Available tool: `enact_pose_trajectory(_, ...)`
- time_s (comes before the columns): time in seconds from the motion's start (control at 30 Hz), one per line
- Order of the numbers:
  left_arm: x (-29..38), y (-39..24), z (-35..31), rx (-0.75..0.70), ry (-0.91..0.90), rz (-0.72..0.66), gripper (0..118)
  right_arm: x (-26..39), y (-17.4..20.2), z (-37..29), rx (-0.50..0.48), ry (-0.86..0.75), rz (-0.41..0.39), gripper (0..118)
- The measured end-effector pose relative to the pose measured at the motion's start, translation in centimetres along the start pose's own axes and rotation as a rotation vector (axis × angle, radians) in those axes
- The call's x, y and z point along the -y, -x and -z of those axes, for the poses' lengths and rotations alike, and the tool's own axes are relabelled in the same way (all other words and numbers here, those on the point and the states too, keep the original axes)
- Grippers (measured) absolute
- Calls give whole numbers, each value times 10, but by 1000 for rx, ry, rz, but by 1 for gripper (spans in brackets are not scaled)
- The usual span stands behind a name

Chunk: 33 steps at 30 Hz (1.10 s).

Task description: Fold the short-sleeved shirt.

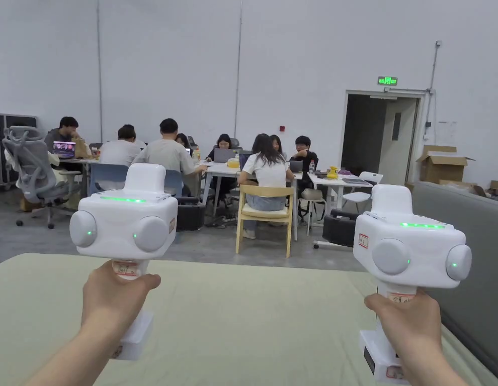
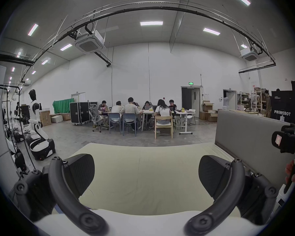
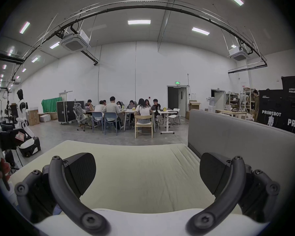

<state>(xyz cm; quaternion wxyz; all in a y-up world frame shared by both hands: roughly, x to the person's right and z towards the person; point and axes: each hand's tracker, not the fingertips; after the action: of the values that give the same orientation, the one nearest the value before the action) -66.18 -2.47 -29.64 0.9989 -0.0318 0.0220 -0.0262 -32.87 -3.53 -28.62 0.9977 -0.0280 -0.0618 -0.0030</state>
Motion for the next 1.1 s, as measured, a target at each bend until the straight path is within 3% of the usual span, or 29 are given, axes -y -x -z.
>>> enact_pose_trajectory(0.23,1,0,2,5,0,-7,118,-1,-1,3,-5,5,6,118)
enact_pose_trajectory(0.57,-8,-8,-1,22,-18,6,118,-4,1,4,6,2,-44,118)
enact_pose_trajectory(0.77,-9,-5,0,40,-32,-30,118,-5,-4,8,11,21,-1,118)
enact_pose_trajectory(1.1,-7,1,4,19,-25,-12,118,-8,0,5,10,10,-8,118)
